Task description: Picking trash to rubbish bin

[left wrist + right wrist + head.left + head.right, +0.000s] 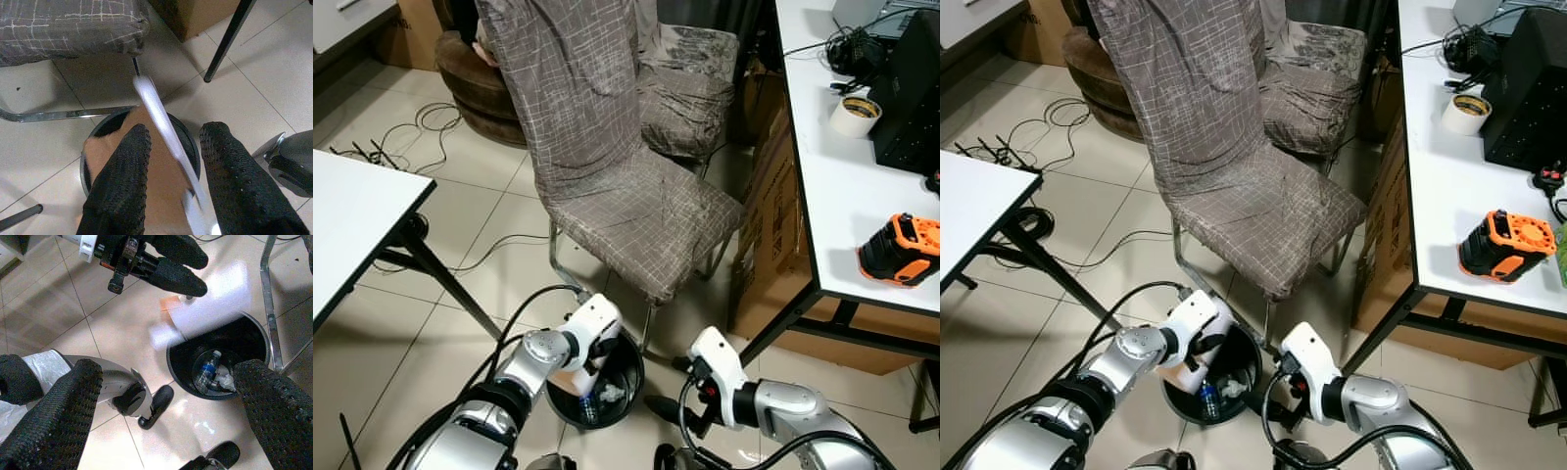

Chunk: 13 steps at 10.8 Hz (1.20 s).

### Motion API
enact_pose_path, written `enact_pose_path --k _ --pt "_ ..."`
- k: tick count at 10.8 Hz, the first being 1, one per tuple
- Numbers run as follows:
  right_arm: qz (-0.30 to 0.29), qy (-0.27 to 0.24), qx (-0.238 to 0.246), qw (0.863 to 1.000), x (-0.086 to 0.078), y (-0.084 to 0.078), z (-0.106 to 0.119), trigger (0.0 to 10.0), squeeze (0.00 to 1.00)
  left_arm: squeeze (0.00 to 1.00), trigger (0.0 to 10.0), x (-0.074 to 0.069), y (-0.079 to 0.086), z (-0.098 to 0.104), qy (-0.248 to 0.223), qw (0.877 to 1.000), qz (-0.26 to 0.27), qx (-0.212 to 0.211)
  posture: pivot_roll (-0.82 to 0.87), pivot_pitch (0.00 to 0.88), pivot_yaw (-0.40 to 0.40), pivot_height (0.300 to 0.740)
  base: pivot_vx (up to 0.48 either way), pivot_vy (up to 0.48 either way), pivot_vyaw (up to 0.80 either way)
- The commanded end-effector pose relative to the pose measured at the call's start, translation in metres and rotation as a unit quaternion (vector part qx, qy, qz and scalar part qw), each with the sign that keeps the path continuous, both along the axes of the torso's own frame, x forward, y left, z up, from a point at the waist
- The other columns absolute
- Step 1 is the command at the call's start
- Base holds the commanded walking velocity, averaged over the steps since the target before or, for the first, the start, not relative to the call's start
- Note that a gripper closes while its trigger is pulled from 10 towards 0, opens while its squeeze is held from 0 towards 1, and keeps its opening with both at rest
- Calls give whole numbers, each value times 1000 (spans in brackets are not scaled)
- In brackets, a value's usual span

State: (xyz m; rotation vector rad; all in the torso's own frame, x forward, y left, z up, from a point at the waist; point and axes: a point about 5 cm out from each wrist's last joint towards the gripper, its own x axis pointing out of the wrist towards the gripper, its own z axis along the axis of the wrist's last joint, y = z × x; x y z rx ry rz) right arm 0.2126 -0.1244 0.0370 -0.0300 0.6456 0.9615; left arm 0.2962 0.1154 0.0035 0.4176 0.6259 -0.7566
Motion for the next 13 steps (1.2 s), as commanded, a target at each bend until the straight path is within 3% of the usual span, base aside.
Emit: enact_pose_path --k 1,5,6,7,8,9,10,11,12,13 --pt "2 -2 -2 1000 0 0 0 10000 0 1000 10000 0 -2 0 3 1000 -8 -2 -102 151 -7 740 0 0 0" --pt "3 -1 -3 1000 1 0 0 10000 0 1000 10000 -2 -1 -1 10 1000 -18 2 -101 150 -8 740 0 0 0" --pt "4 -3 -4 1000 1 0 0 10000 0 1000 10000 -1 -1 0 3 1000 -16 2 -97 146 -11 740 0 0 0" --pt "-2 -17 -9 1000 3 1 1 10000 0 969 10000 2 3 7 -30 999 3 -27 -95 136 -6 740 0 0 0" --pt "-16 -33 -14 999 6 0 3 10000 0 0 10000 5 6 13 -52 996 35 -65 -89 127 -3 740 0 0 0" --pt "-73 -69 -11 995 13 -1 9 10000 0 0 10000 3 19 31 -106 976 121 -146 -78 119 -7 740 0 0 0" --pt "-110 -80 -6 991 16 -1 11 10000 0 0 10000 -4 26 39 -135 965 150 -170 -68 114 -14 740 0 0 0" --pt "-188 -102 -9 977 20 -3 13 10000 0 0 10000 -24 35 43 -151 958 169 -177 -50 103 -27 740 0 0 0" --pt "-238 -114 -12 964 20 -5 13 10000 0 0 10000 -39 43 45 -157 956 187 -164 -42 92 -32 740 0 0 0" --pt "-276 -118 -21 954 17 -7 11 10000 0 0 10000 -51 54 53 -155 945 235 -167 -39 86 -33 740 0 0 0"
